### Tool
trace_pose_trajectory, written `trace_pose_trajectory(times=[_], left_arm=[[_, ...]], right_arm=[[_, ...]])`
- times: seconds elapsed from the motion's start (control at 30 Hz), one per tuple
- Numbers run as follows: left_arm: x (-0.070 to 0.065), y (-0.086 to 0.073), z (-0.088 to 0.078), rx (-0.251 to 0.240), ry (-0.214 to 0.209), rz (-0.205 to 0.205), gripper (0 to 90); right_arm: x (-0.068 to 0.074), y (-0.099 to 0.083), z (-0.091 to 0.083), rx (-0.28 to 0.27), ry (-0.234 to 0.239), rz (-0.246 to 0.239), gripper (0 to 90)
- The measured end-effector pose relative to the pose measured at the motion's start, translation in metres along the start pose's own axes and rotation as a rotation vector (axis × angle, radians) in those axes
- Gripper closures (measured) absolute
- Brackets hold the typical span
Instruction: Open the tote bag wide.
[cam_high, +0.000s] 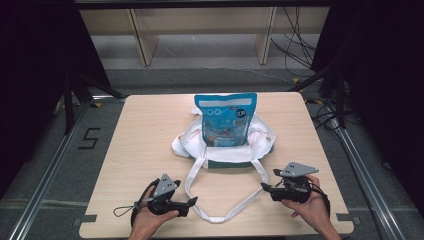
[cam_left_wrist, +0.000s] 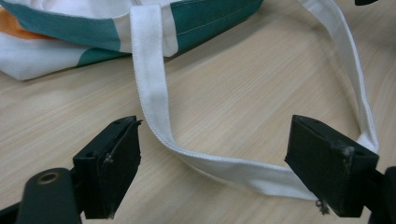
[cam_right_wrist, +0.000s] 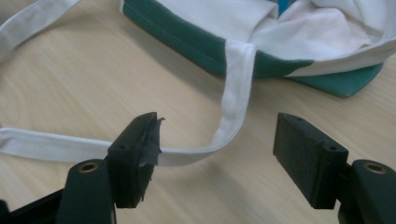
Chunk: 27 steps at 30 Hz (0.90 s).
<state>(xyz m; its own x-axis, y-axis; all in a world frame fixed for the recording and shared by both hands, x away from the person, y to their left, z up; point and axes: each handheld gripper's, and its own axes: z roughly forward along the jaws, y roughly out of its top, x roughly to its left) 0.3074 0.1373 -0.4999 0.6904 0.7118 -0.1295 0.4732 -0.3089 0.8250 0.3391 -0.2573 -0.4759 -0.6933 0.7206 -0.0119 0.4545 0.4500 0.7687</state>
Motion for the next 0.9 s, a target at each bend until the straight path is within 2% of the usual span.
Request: trace_pose_trajectory(times=[0.03,0.07,0.13,0.17,0.2,0.33,0.4,0.43,0.5,0.53,0.57,0.6,0.63,0.67,0.7,0.8,0.87,0.9], left_arm=[[-0.002,-0.001,0.0,0.006,0.0,0.016,16.7],[-0.002,-0.001,0.0,0.006,0.0,0.016,16.7],[-0.003,-0.003,-0.002,0.021,0.001,0.047,16.6],[-0.009,-0.006,0.0,0.002,-0.001,0.016,16.6],[-0.009,-0.006,0.0,0.002,-0.001,0.016,16.5],[-0.015,-0.011,0.002,0.044,0.006,0.066,16.4],[-0.018,-0.012,0.002,0.046,0.007,0.058,16.4],[-0.018,-0.012,0.001,0.054,0.002,0.072,16.4],[-0.023,-0.013,0.0,0.04,0.002,0.061,16.2],[-0.023,-0.013,-0.002,0.054,0.002,0.079,16.1],[-0.028,-0.015,-0.002,0.036,-0.007,0.061,16.0],[-0.028,-0.015,-0.002,0.036,-0.007,0.061,16.0],[-0.027,-0.015,-0.003,0.059,-0.01,0.093,16.0],[-0.026,-0.015,-0.003,0.074,-0.002,0.115,16.0],[-0.027,-0.015,-0.002,0.075,-0.006,0.128,16.0],[-0.026,-0.016,0.0,0.078,0.006,0.124,16.0],[-0.027,-0.015,-0.001,0.068,-0.009,0.117,16.0],[-0.026,-0.014,-0.002,0.067,-0.002,0.142,16.0]], right_arm=[[0.003,-0.002,-0.001,0.006,0.016,0.011,29.9],[0.003,-0.002,-0.001,0.006,0.016,0.011,29.9],[0.008,-0.006,-0.003,0.001,0.027,0.004,26.4],[0.01,-0.007,-0.004,-0.001,0.025,-0.001,24.6],[0.01,-0.007,-0.004,-0.001,0.025,-0.001,24.6],[0.017,-0.015,-0.006,0.024,0.037,-0.001,20.8],[0.021,-0.017,-0.006,0.037,0.036,0.018,20.7],[0.021,-0.019,-0.006,0.03,0.031,-0.005,20.7],[0.024,-0.023,-0.008,0.038,0.036,-0.007,20.6],[0.026,-0.024,-0.008,0.041,0.039,-0.012,20.4],[0.029,-0.027,-0.01,0.046,0.05,-0.009,20.0],[0.029,-0.027,-0.01,0.046,0.05,-0.009,20.0],[0.031,-0.028,-0.01,0.053,0.048,0.002,19.9],[0.031,-0.029,-0.01,0.058,0.053,-0.025,19.8],[0.033,-0.031,-0.009,0.069,0.049,-0.022,20.0],[0.034,-0.032,-0.007,0.078,0.058,-0.035,20.4],[0.035,-0.032,-0.007,0.091,0.055,-0.023,21.0],[0.034,-0.032,-0.006,0.087,0.053,-0.033,21.0]])
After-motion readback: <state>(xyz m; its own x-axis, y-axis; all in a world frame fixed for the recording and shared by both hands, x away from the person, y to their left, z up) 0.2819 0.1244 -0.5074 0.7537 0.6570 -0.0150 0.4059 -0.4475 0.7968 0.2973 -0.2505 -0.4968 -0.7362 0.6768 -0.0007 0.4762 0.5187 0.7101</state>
